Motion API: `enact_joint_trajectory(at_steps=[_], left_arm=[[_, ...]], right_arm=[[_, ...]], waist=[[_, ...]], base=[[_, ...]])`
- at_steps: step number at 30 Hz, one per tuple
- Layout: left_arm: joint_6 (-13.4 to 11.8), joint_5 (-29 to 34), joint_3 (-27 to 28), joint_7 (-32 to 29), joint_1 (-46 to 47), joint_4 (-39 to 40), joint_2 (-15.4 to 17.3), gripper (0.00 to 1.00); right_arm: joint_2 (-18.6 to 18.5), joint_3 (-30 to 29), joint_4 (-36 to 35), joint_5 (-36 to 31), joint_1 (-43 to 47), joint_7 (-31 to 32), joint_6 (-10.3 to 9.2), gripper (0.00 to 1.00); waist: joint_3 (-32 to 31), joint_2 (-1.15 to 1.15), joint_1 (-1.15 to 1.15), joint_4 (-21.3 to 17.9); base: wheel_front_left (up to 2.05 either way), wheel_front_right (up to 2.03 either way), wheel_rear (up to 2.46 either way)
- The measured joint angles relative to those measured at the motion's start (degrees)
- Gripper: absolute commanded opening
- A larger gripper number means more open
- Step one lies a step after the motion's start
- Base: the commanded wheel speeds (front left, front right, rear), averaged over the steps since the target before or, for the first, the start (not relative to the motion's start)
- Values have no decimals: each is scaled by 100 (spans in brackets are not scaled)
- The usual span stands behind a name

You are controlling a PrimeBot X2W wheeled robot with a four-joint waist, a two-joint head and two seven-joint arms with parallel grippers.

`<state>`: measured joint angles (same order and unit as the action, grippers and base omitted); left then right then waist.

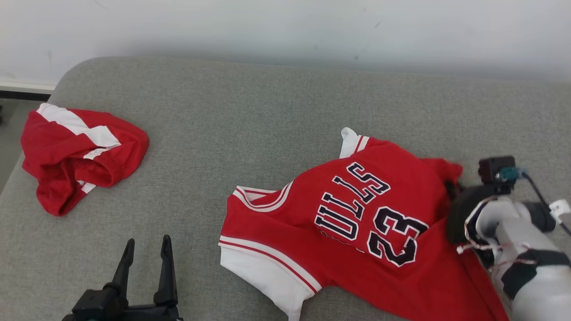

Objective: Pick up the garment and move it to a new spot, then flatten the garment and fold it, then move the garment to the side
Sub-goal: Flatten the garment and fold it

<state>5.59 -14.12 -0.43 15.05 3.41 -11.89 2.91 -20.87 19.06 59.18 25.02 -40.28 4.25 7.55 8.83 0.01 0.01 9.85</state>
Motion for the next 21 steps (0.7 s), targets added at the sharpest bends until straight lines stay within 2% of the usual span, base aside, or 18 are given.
enact_joint_trajectory(at_steps=[9, 16, 17, 18, 21], left_arm=[[2, -22, -83, 0, 84, 1, 0, 100], [2, -127, -201, 0, 208, -2, -1, 100], [-1, -148, -218, 0, 236, -4, 0, 100], [-3, -164, -229, 0, 256, -3, 1, 100], [-4, -188, -259, 0, 291, -42, 0, 100]], right_arm=[[-350, 15, -159, 29, -1076, -928, 0, 0], [-382, -203, 381, -336, -1819, -1566, 0, 0], [-361, -226, 516, -391, -1888, -1589, 0, 44], [-316, -225, 678, -460, -1951, -1539, 0, 100], [-214, -181, 937, -620, -2029, -1555, 0, 100]], waist=[[94, 0, 0, 39], [246, 0, 0, 177], [269, 0, 0, 198], [294, 0, 0, 216], [357, 0, 0, 254]], base=[[0, 0, 0], [0, 0, 0], [0, 0, 0], [0, 0, 0], [0, 0, 0]])
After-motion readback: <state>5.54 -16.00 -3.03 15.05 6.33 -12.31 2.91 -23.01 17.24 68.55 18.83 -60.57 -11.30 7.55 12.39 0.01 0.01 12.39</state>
